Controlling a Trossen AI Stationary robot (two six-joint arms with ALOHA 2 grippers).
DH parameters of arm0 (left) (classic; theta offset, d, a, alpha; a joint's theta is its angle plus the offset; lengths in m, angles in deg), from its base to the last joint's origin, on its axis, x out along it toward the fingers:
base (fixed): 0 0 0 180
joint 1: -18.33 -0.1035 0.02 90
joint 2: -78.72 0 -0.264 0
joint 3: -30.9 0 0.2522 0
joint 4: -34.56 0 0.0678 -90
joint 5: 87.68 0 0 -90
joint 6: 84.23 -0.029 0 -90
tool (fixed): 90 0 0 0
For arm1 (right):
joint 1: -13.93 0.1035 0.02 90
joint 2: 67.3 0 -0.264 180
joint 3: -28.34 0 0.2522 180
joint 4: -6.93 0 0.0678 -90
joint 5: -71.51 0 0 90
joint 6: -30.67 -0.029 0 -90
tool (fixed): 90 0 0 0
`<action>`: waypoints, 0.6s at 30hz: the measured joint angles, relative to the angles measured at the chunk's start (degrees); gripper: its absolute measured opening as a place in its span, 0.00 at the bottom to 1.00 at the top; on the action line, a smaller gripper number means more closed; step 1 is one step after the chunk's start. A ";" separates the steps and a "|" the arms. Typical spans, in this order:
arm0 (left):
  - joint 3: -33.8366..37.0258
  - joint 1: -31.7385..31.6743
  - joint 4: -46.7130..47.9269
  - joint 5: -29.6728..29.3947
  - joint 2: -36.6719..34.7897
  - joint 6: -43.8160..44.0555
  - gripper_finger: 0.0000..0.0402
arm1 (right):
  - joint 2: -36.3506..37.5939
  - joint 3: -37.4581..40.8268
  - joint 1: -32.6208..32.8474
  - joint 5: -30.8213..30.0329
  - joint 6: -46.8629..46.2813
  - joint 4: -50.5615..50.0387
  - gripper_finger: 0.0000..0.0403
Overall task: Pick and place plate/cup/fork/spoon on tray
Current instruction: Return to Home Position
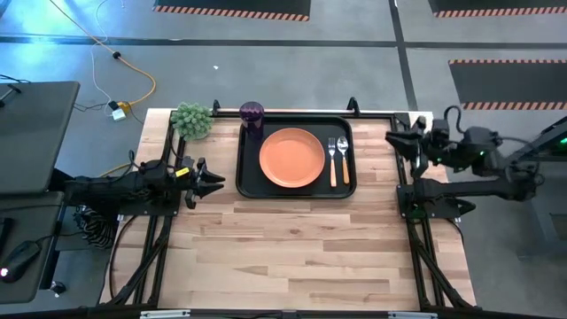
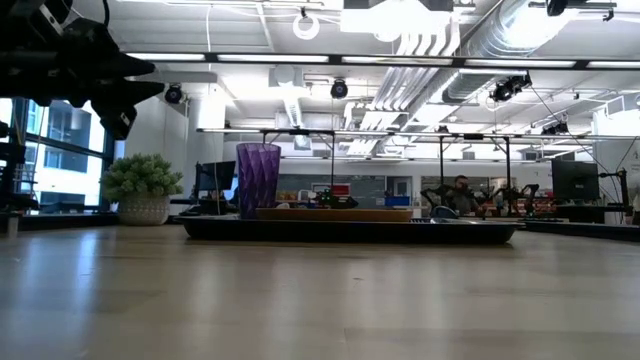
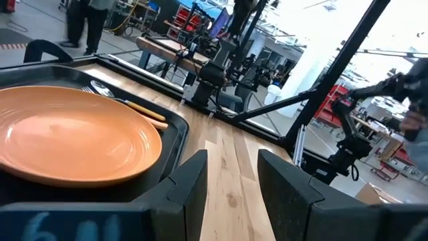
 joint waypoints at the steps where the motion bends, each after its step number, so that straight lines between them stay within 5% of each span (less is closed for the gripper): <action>1: 0.00 0.00 0.00 0.00 0.00 0.13 0.30 | 1.96 3.27 -0.02 2.08 -0.48 3.00 0.17; 7: 0.00 0.00 0.00 -0.02 0.00 0.42 0.30 | 10.20 21.52 0.00 13.21 -0.50 19.81 0.17; 18: 0.00 0.00 0.00 0.00 0.00 -0.13 0.30 | 15.26 38.95 0.00 12.62 -2.02 30.32 0.17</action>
